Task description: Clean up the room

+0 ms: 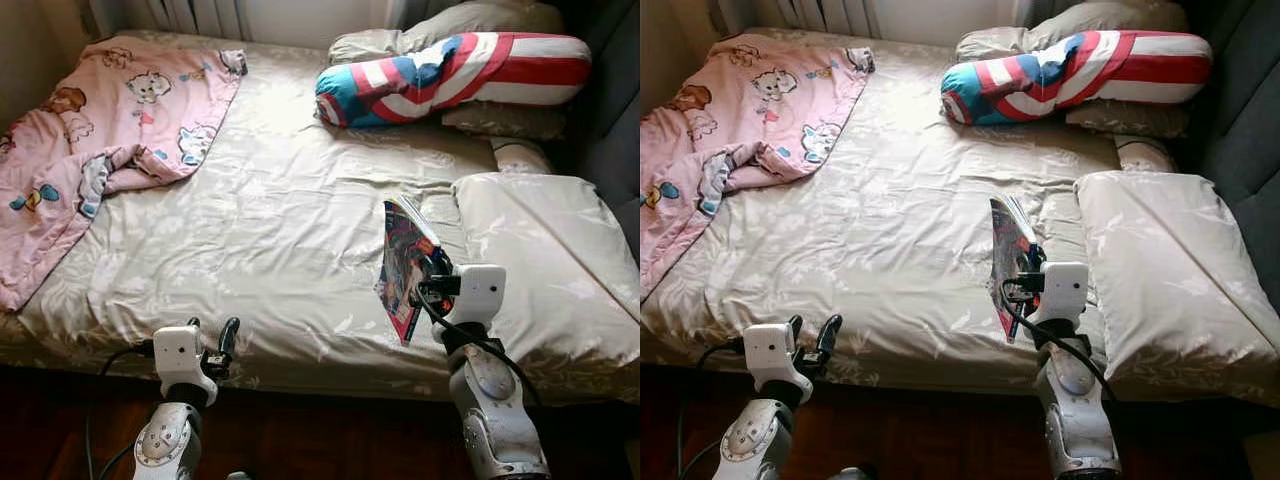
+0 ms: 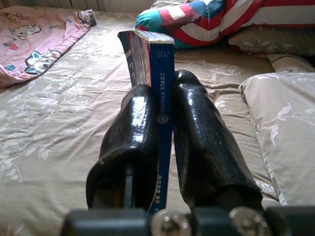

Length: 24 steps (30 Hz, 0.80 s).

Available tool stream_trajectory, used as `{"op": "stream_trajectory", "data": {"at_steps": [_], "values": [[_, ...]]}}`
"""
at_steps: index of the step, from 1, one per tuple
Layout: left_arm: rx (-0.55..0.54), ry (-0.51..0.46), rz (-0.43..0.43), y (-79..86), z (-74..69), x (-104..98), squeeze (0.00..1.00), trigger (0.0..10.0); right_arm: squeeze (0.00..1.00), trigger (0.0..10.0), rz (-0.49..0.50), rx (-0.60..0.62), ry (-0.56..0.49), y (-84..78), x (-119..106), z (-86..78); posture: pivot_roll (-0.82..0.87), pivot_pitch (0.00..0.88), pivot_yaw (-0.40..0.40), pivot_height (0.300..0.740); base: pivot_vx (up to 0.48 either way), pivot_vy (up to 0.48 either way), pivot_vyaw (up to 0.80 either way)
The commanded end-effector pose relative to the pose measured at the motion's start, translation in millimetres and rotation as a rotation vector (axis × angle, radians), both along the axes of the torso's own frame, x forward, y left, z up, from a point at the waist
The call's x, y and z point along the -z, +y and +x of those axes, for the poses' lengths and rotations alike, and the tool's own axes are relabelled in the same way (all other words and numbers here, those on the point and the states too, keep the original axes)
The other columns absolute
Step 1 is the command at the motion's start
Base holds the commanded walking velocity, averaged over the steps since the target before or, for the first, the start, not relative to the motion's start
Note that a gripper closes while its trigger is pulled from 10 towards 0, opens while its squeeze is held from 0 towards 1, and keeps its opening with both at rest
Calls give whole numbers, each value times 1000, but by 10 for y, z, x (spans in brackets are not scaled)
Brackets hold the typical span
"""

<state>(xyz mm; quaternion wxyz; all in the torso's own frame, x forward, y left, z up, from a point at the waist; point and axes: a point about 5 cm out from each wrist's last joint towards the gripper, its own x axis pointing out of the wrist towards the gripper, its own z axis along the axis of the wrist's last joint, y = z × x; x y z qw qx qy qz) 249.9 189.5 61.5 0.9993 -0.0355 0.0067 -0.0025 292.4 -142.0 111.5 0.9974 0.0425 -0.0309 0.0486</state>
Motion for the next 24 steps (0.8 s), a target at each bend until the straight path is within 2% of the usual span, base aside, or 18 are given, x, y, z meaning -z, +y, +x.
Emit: {"op": "stream_trajectory", "data": {"at_steps": [1, 24], "values": [[4, 2, -3, 8, -7, -5, 0, 10000, 0, 10000, 7, -1, -28, -4, -59, 5, 94, 157, -93, 735, 315, 0, 0], [7, 3, 5, 25, -7, -19, 0, 10000, 0, 10000, 12, 17, -11, -32, -21, 2, 95, 180, -89, 735, 320, 0, 0]]}}
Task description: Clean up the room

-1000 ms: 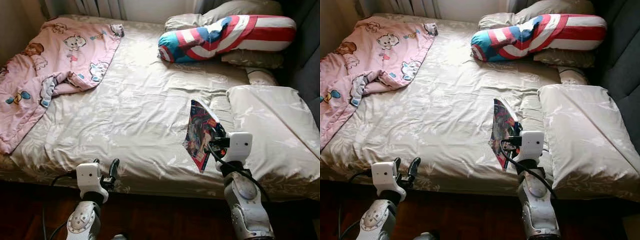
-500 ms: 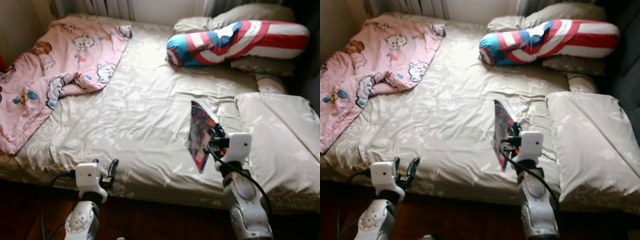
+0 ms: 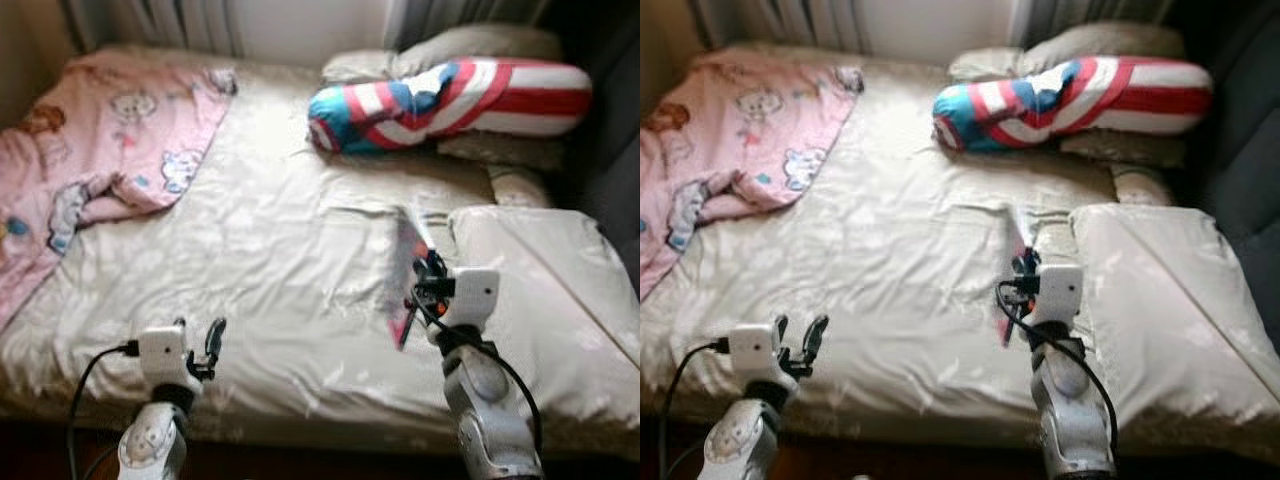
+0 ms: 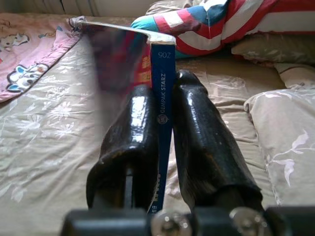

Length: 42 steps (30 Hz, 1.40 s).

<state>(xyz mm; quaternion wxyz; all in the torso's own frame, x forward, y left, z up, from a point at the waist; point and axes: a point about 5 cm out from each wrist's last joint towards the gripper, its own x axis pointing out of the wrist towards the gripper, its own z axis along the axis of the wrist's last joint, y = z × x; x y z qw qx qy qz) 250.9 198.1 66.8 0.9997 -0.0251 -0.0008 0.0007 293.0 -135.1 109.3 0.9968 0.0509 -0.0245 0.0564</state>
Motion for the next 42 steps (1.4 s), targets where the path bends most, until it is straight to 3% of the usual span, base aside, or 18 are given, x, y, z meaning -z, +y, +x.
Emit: {"op": "stream_trajectory", "data": {"at_steps": [1, 9, 20, 32, 42], "values": [[14, 17, -15, -60, -17, 32, 0, 10000, 0, 10000, -4, 35, -23, -102, -41, -4, 92, 180, -88, 735, 300, 0, 0], [-4, -6, -1, 12, -16, -44, 0, 10000, 0, 10000, 9, 44, -31, -105, -33, -32, 94, 186, -84, 735, 68, 0, 0], [10, -30, -4, -30, 14, -118, 0, 10000, 0, 10000, 30, 68, -14, -122, -16, -23, 92, 190, -82, 735, 0, 0, 0], [14, -41, -1, -29, 20, -154, 0, 10000, 0, 10000, 46, 65, 6, -107, 18, -8, 96, 192, -78, 680, 0, 0, 0], [15, -40, 3, -17, 15, -171, 0, 10000, 0, 10000, 75, 82, -16, -145, -8, 34, 101, 188, -72, 680, 0, 0, 0]]}}
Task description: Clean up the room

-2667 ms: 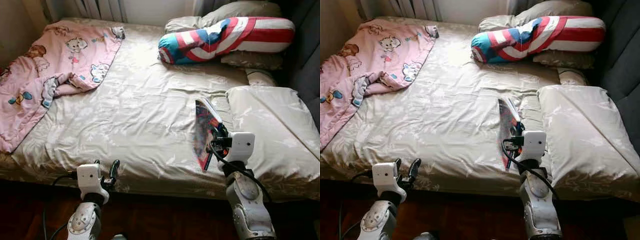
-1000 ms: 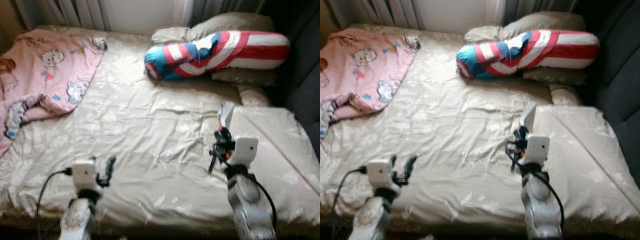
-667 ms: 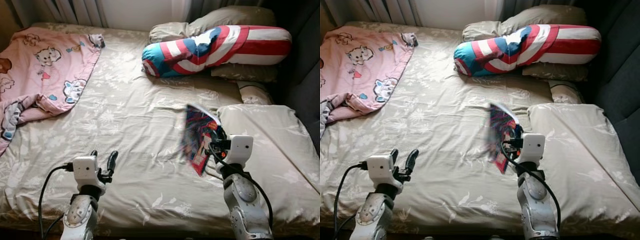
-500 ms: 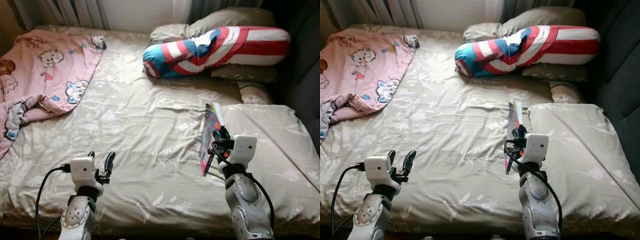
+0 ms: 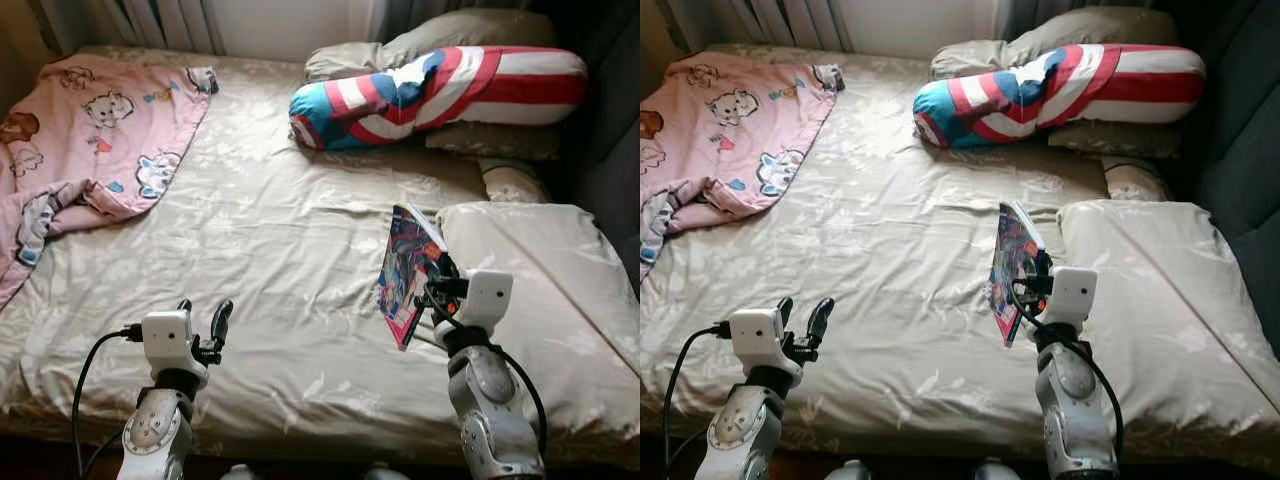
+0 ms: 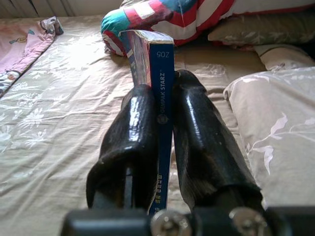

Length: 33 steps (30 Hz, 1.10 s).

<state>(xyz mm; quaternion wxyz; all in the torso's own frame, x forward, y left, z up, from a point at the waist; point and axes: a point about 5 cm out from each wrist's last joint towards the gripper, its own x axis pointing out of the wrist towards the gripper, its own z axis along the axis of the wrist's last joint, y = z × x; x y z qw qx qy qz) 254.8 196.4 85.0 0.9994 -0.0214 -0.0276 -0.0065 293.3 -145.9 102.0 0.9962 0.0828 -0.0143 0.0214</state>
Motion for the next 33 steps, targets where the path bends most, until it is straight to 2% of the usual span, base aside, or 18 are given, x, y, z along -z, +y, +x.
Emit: {"op": "stream_trajectory", "data": {"at_steps": [1, 5, 7, 17, 20, 24, 29, 31, 33], "values": [[2, 14, -4, 1, -24, 11, 0, 10000, 0, 10000, 9, 17, -44, -36, -81, 31, 101, 188, -72, 680, 0, 0, 0], [4, 12, -2, 2, -19, 3, 0, 10000, 0, 10000, 18, 5, -37, -5, -75, 40, 100, 182, -69, 670, 0, 0, 0], [7, 12, -1, -1, -15, 0, 0, 10000, 0, 10000, 15, 2, -68, 3, -95, 26, 102, 179, -66, 665, 0, 0, 0], [13, 13, 3, 4, -12, -6, 0, 10000, 0, 10000, 18, 17, -39, -21, -44, 40, 104, 174, -63, 665, 0, 0, 0], [14, 15, 2, 1, -11, -5, 0, 10000, 0, 10000, 5, 25, -33, -20, -34, 49, 102, 180, -62, 645, 0, 0, 0], [14, 15, 2, -4, -9, -7, 0, 10000, 0, 10000, 18, 28, -56, -35, -35, 36, 105, 182, -62, 645, 0, 0, 0], [9, 19, 3, 6, -9, -5, 0, 10000, 0, 10000, 146, 69, -20, -69, 2, 87, 103, 190, -56, 645, 0, 0, 0], [9, 19, 5, 12, -6, -9, 0, 10000, 0, 10000, 251, 72, -1, -65, 12, 143, 105, 193, -55, 645, 0, 0, 0], [8, 18, 6, 18, -5, -12, 0, 10000, 0, 10000, 287, 73, 4, -67, 15, 172, 108, 194, -53, 645, 0, 0, 0]]}}
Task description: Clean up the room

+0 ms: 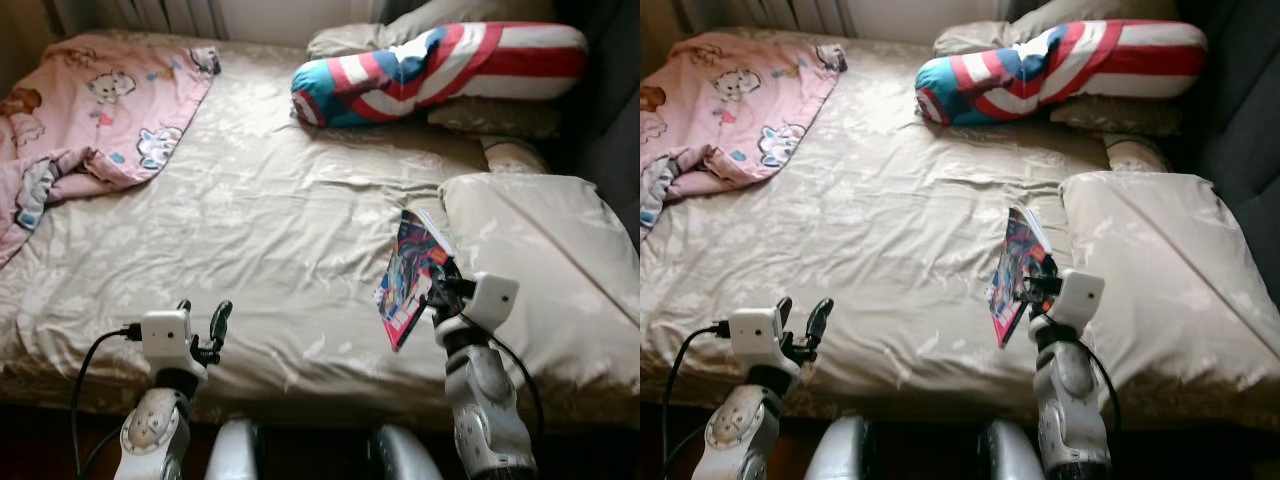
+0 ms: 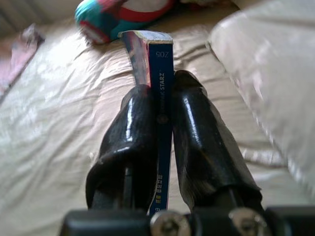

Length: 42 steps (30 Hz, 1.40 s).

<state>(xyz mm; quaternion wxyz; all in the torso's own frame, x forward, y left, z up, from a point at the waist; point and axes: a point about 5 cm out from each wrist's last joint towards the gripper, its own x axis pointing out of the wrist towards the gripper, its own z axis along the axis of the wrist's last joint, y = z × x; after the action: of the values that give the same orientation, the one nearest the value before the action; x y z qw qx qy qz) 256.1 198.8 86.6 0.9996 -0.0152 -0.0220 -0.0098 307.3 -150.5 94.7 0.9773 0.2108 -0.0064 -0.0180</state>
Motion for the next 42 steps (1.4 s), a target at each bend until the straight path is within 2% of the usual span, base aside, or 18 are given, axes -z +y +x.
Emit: {"op": "stream_trajectory", "data": {"at_steps": [1, 2, 3, 5, 8, 9, 10, 13, 14, 15, 17, 19, 22, 23, 25, 29, 32, 42], "values": [[0, 7, -5, 0, -17, -1, 0, 10000, 0, 10000, 53, -9, -19, -17, -48, 63, 111, 196, -52, 645, 0, 0, 0], [-1, 6, -5, 5, -16, -4, 0, 10000, 0, 10000, 67, -18, -14, -11, -41, 79, 116, 198, -47, 645, 0, 0, 0], [-2, 6, -3, 13, -16, -9, 0, 10000, 0, 10000, 151, -20, -1, -21, -23, 135, 116, 198, -47, 645, 0, 0, 0], [-3, 7, -3, 22, -17, -11, 0, 10000, 0, 10000, 245, -28, 6, -27, -26, 206, 118, 201, -40, 645, 0, 0, 0], [0, 8, 2, 30, -17, -20, 0, 10000, 0, 10000, 314, -67, -12, -15, -81, 326, 126, 207, -31, 645, 0, 0, 0], [2, 7, 4, 33, -20, -26, 0, 10000, 0, 10000, 365, -85, -23, -6, -112, 378, 132, 209, -27, 645, 0, 0, 0], [2, 7, 4, 33, -20, -26, 0, 10000, 0, 10000, 365, -85, -23, -6, -112, 378, 132, 209, -27, 645, 0, 0, 0], [10, 7, 26, 49, -28, -45, 0, 10000, 0, 10000, 540, -108, -103, -14, -243, 489, 144, 217, -20, 645, 0, 0, 0], [10, 9, 28, 60, -40, -51, 0, 10000, 0, 10000, 685, -96, -153, -60, -303, 547, 153, 222, -15, 645, 0, 0, 0], [10, 9, 28, 60, -40, -51, 0, 10000, 0, 10000, 685, -96, -153, -60, -303, 547, 153, 222, -15, 645, 0, 0, 0], [11, 16, 35, 82, -64, -63, 0, 10000, 0, 10000, 872, 12, -151, -219, -204, 596, 174, 236, -1, 645, 0, 0, 0], [11, 17, 37, 85, -68, -66, 0, 10000, 0, 10000, 888, 29, -146, -239, -184, 600, 174, 236, -1, 645, 0, 0, 0], [14, 22, 52, 121, -110, -84, 0, 10000, 0, 10000, 891, 115, -26, -352, 45, 553, 203, 253, 12, 645, 0, 0, 0], [14, 22, 52, 121, -110, -84, 0, 10000, 0, 10000, 891, 115, -26, -352, 45, 553, 203, 253, 12, 645, 0, 0, 0], [17, 31, 68, 152, -163, -99, 0, 10000, 0, 10000, 903, 166, 43, -411, 233, 458, 241, 266, 25, 645, 0, 0, 0], [21, 39, 81, 177, -215, -119, 0, 10000, 0, 10000, 865, 218, 116, -469, 392, 360, 262, 278, 37, 645, 0, 0, 0], [31, 58, 94, 183, -282, -117, 0, 10000, 0, 10000, 873, 310, 189, -553, 583, 216, 278, 293, 54, 645, 0, 0, 0], [48, 78, 107, 172, -342, -137, 0, 10000, 0, 10000, 895, 392, 228, -615, 743, 73, 289, 311, 71, 645, 0, 0, 0]]}}
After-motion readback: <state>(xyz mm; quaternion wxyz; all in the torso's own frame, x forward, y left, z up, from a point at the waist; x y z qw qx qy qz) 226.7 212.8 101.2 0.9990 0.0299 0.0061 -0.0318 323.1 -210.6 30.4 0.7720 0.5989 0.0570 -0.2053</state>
